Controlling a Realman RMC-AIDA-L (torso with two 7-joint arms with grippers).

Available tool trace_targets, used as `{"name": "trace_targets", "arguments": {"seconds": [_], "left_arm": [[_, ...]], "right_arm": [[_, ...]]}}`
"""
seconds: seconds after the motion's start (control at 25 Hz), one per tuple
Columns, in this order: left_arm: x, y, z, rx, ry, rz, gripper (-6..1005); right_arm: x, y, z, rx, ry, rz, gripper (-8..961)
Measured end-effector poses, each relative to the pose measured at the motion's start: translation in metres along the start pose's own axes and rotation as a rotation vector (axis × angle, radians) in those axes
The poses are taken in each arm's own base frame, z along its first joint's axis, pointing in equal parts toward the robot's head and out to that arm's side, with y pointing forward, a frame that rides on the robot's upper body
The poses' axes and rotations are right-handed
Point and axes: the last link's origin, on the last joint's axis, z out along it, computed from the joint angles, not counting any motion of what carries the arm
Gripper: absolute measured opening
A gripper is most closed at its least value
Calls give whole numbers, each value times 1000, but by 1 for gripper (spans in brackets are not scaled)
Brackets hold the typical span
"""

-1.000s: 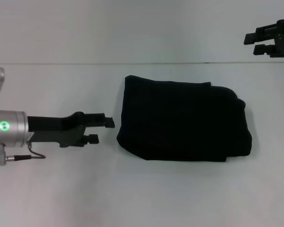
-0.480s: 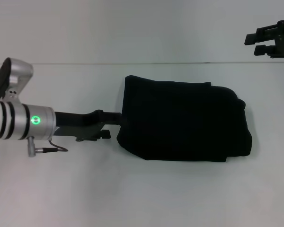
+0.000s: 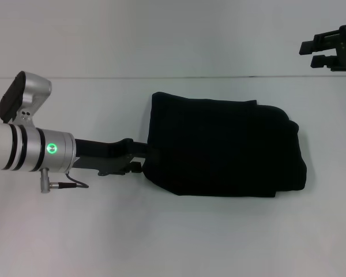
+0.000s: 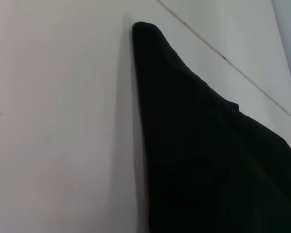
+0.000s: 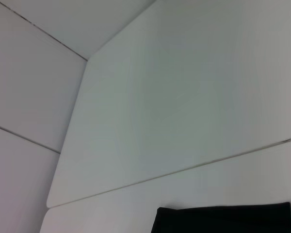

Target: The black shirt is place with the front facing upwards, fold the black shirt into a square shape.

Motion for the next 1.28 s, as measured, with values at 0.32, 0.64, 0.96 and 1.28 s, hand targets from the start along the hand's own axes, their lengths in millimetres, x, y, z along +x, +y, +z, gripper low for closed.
{"name": "trace_targets", "arguments": {"seconds": [0.32,0.64,0.96,1.28], "left_arm": [[-2,0,3,3,-1,-2,604],[-9,0,6,-13,-14,9,294],[-33,-20,-19,-67,-1,-32,46],[-46,-39,-43,-110,4,-64,67]], "right_arm": [[0,-1,0,2,-4,3,493],[1,-3,0,7,-4,6,495],[6,-7,4,10,3,17,500],[9,-8,7,5,8,20,504]]}}
